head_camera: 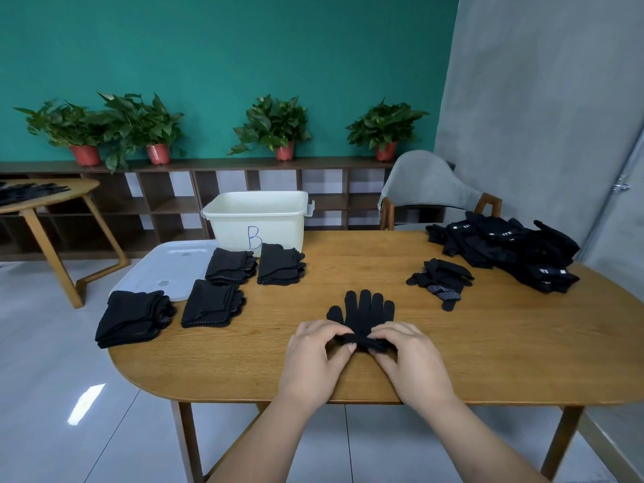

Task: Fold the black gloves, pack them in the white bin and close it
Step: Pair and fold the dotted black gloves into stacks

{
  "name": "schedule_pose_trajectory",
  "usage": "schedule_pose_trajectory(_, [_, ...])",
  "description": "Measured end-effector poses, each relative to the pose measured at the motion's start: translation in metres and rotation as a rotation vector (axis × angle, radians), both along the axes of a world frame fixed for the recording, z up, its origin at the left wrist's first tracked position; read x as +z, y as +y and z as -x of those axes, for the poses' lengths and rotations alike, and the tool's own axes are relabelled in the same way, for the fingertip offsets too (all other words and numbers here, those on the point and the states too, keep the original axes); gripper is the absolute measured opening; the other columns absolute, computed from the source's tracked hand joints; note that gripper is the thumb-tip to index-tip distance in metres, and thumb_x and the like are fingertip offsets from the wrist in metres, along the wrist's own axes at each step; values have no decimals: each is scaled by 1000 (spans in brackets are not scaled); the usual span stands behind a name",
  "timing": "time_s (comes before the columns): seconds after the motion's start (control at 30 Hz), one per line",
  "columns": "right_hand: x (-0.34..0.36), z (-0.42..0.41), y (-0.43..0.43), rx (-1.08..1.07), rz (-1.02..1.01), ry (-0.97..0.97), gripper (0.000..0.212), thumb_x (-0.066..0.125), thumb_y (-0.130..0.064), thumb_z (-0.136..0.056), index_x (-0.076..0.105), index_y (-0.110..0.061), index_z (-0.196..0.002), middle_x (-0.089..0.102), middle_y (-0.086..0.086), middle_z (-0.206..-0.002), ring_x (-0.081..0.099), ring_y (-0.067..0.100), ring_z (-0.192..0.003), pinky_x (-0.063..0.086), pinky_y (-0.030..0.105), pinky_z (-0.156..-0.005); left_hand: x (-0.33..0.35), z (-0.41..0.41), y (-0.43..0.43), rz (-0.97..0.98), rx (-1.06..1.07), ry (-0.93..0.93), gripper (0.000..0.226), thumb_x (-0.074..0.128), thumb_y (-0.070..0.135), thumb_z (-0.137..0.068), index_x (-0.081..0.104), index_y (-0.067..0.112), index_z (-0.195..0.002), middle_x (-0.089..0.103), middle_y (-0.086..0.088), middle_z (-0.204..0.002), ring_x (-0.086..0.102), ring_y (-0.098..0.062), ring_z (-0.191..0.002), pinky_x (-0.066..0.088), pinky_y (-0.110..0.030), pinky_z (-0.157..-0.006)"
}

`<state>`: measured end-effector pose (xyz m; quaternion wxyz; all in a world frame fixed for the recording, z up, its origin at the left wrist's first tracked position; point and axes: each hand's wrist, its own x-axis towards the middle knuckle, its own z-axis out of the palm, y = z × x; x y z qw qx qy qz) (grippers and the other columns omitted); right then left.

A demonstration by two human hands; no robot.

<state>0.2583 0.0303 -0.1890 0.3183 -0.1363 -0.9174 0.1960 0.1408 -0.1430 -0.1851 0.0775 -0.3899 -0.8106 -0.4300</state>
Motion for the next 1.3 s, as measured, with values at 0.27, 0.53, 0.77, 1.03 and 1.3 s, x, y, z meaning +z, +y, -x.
schedule_pose_trajectory(0.27, [12,-10,-2,-25,292,89,16,73,-40,-96,73,-34,-111,72,-28,-95,65,-6,-86,51,21,-79,5,-7,0,35,110,31,29,70,42,-99,68,39,-128,66,26,-118,50,5,-111,44,-26,-101])
schedule_pose_trajectory(0.53, [18,-12,2,-69,586,180,18,77,-34,-94,73,-34,-112,76,-21,-90,69,2,-85,55,20,-78,5,-8,-3,44,19,-73,39,68,40,-101,59,50,-138,67,30,-115,59,9,-112,49,-20,-98])
schedule_pose_trajectory(0.77, [13,-4,5,-314,461,167,35,75,-42,-94,65,-32,-126,72,-16,-82,65,1,-89,44,18,-72,6,-9,-5,131,-87,-32,51,62,36,-105,46,49,-152,60,28,-135,52,9,-125,42,-16,-106])
schedule_pose_trajectory(1.03, [7,10,14,-469,421,74,42,76,-38,-94,65,-23,-132,66,-12,-86,64,19,-95,47,31,-74,9,-9,-1,352,-121,170,56,45,55,-106,36,41,-160,40,22,-160,23,-2,-153,22,-33,-126])
schedule_pose_trajectory(1.3, [7,10,-3,-520,117,12,47,55,-45,-104,56,-24,-147,48,4,-149,41,29,-136,46,49,-104,6,-12,1,445,-117,272,67,34,67,-104,32,37,-163,17,20,-170,7,-8,-158,18,-40,-129])
